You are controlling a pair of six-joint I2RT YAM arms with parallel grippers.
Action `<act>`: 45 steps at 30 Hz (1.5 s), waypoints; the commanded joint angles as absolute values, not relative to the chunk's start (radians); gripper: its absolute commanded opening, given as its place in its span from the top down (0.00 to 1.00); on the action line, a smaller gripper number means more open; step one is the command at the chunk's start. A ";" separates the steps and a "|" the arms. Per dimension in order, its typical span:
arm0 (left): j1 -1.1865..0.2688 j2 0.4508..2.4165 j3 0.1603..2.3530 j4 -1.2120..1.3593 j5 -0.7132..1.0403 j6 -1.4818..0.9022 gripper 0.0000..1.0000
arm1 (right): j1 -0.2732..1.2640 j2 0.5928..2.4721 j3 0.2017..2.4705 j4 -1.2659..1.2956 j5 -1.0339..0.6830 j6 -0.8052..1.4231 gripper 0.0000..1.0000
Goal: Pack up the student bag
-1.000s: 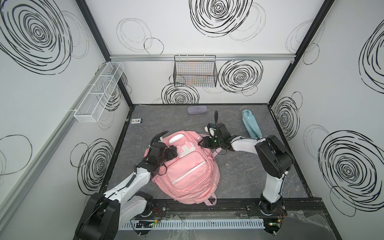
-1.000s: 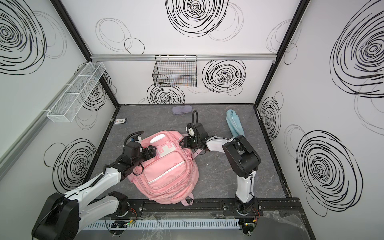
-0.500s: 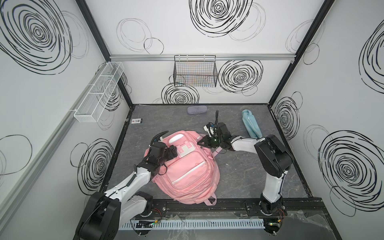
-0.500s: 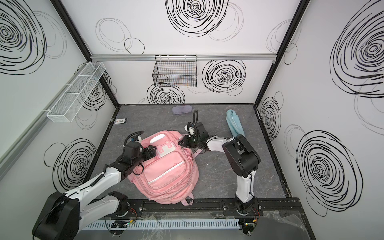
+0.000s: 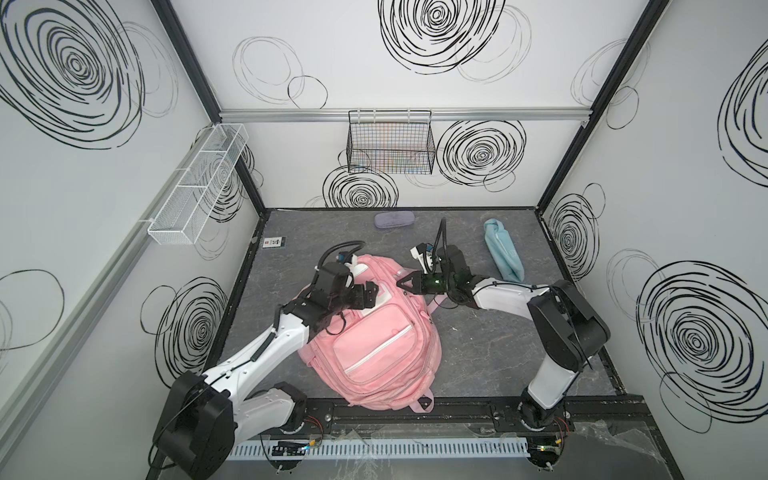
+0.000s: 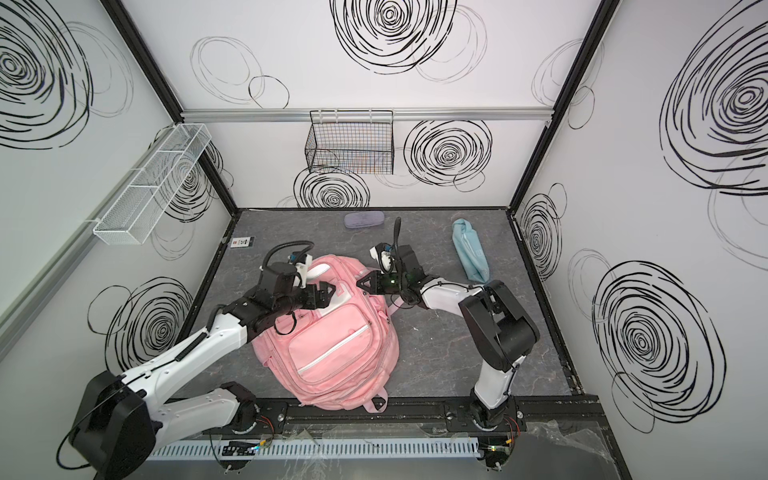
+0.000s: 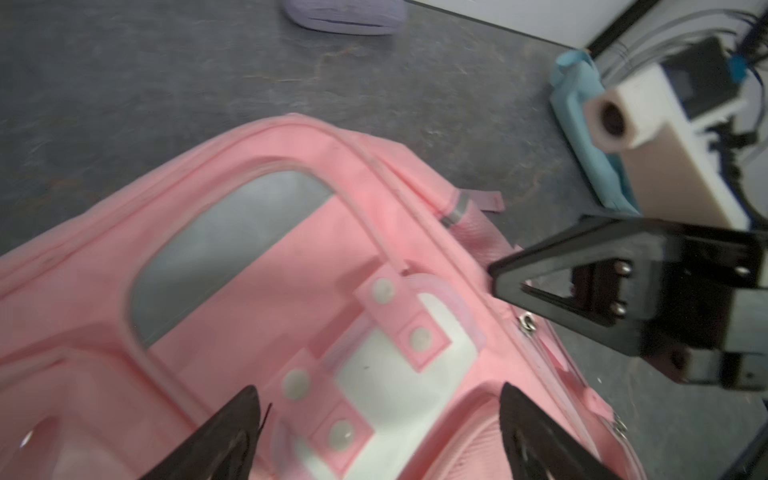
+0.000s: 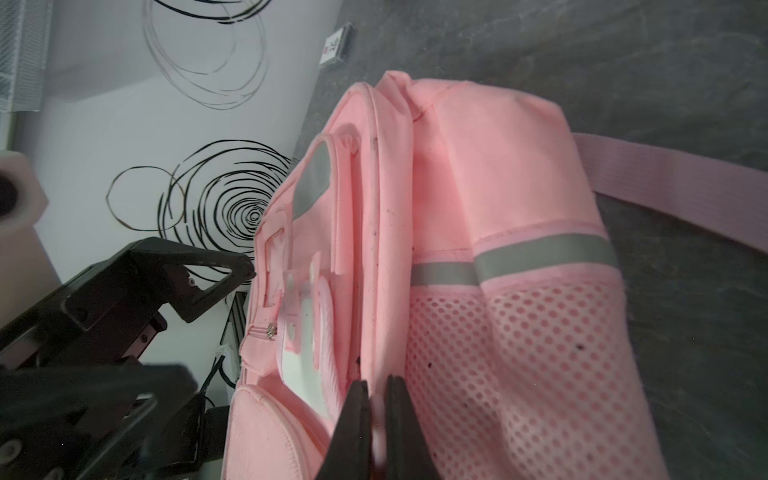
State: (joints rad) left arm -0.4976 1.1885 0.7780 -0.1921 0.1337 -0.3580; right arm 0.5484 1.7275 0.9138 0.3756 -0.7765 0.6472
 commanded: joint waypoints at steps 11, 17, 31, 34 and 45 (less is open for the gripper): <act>-0.508 1.360 0.910 -0.142 0.208 -0.199 0.12 | 0.491 1.646 0.874 0.703 -0.951 0.651 1.00; -0.408 1.465 0.858 0.083 0.254 -0.502 0.24 | 0.489 1.659 0.857 0.691 -0.930 0.592 1.00; -0.379 1.800 0.816 0.040 0.040 -0.751 0.26 | 0.499 1.483 0.657 0.795 -0.884 0.491 1.00; -0.376 1.794 0.788 0.066 0.015 -0.771 0.27 | 0.514 1.399 0.587 0.750 -0.825 0.445 1.00; -0.448 1.448 0.996 -0.170 0.153 -0.400 0.11 | 0.481 1.330 0.603 0.652 -0.720 0.468 1.00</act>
